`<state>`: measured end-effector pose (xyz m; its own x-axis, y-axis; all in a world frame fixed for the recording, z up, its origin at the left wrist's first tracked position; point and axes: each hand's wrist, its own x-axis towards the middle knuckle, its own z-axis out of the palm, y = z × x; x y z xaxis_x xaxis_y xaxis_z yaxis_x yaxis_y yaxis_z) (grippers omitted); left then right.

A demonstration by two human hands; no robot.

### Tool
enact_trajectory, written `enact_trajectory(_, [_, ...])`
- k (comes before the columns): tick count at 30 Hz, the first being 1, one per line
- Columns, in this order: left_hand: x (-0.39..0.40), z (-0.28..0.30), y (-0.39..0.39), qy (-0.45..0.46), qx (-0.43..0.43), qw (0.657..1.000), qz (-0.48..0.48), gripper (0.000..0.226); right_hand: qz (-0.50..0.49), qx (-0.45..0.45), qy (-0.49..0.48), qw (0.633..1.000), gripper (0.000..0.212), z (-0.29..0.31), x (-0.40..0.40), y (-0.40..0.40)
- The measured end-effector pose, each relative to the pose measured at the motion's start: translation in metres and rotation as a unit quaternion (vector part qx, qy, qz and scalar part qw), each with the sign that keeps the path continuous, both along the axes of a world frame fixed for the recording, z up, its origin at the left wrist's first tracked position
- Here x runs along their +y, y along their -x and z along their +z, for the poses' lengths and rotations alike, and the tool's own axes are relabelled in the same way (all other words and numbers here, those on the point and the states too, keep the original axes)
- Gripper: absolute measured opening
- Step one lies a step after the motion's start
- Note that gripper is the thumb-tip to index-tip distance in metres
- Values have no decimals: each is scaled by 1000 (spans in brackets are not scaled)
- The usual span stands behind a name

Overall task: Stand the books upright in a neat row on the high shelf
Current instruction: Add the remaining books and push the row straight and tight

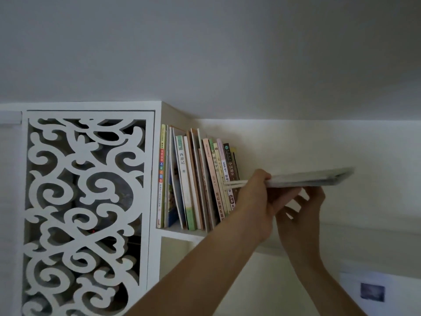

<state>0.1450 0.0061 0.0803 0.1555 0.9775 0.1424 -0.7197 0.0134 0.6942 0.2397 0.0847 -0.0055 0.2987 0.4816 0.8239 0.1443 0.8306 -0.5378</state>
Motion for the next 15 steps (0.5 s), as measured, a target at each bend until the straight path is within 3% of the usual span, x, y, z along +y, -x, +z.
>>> enact_trajectory(3, [-3,-1,-5,16,-49,998,-21,11,5,-85,20,996,106,-7,10,-10])
enact_trajectory(5, [-5,-1,-3,20,-64,997,-35,14,26,-100,30,994,109,-8,12,-15])
enact_trajectory(9, [-9,0,-5,30,-74,995,-63,25,156,-23,15,987,73,-3,11,-24])
enact_trajectory(13, [-8,1,-5,55,-72,990,-111,40,258,118,88,955,108,16,14,-30])
enact_trajectory(15, [-8,0,-4,55,-57,989,-128,49,279,116,106,947,98,23,22,-35])
